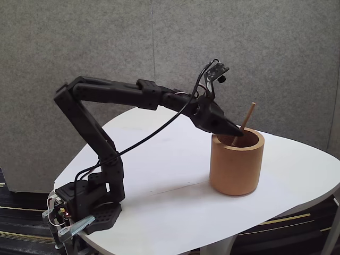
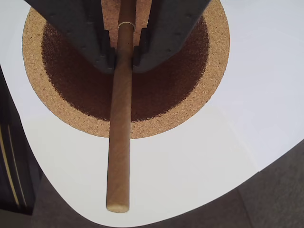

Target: Grab the pen and put it in the pen holder.

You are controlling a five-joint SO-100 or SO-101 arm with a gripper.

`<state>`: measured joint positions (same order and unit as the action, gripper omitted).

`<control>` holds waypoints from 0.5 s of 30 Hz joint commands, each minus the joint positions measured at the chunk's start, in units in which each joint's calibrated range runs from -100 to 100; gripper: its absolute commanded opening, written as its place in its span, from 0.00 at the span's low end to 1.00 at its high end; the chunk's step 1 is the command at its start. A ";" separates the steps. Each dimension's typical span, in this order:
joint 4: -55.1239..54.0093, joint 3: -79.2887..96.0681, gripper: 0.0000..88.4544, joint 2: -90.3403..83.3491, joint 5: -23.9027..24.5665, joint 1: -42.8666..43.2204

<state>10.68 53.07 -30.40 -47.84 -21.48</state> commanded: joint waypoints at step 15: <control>-0.93 -3.97 0.16 -0.22 0.27 -0.26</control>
<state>10.68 53.07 -30.40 -47.84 -21.48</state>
